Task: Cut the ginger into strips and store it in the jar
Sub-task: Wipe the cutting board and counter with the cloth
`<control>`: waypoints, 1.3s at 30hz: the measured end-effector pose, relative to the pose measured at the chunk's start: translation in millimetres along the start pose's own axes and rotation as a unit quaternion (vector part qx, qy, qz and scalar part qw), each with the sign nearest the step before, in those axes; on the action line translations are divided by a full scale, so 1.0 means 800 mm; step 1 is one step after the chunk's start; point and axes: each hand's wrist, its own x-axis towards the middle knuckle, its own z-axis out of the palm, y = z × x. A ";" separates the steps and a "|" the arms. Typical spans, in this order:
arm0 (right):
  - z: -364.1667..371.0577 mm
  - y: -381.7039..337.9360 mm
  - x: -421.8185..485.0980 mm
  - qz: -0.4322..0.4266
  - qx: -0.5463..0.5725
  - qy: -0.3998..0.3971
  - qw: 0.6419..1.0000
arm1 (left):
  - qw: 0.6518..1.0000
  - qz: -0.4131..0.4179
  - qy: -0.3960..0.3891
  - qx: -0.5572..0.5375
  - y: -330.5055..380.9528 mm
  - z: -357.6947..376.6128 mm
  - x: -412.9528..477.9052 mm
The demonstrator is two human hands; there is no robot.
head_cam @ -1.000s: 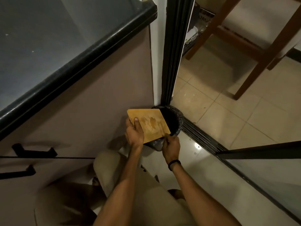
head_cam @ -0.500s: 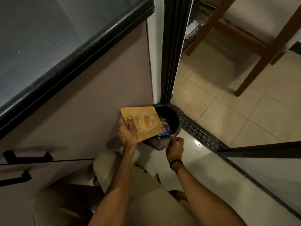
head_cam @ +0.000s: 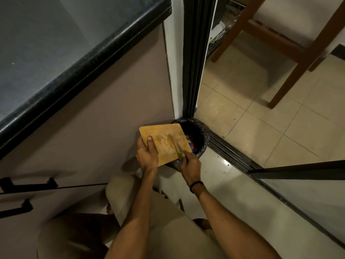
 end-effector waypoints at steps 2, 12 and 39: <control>-0.001 0.009 -0.004 -0.021 -0.012 -0.034 0.999 | 1.000 -0.005 -0.001 -0.001 -0.002 0.001 0.003; 0.008 0.043 -0.007 0.169 -0.017 0.010 0.985 | 1.000 -0.006 -0.002 -0.009 0.001 0.002 0.005; 0.016 -0.002 0.007 0.032 -0.016 -0.025 0.999 | 0.995 0.031 -0.066 0.062 0.018 0.006 -0.007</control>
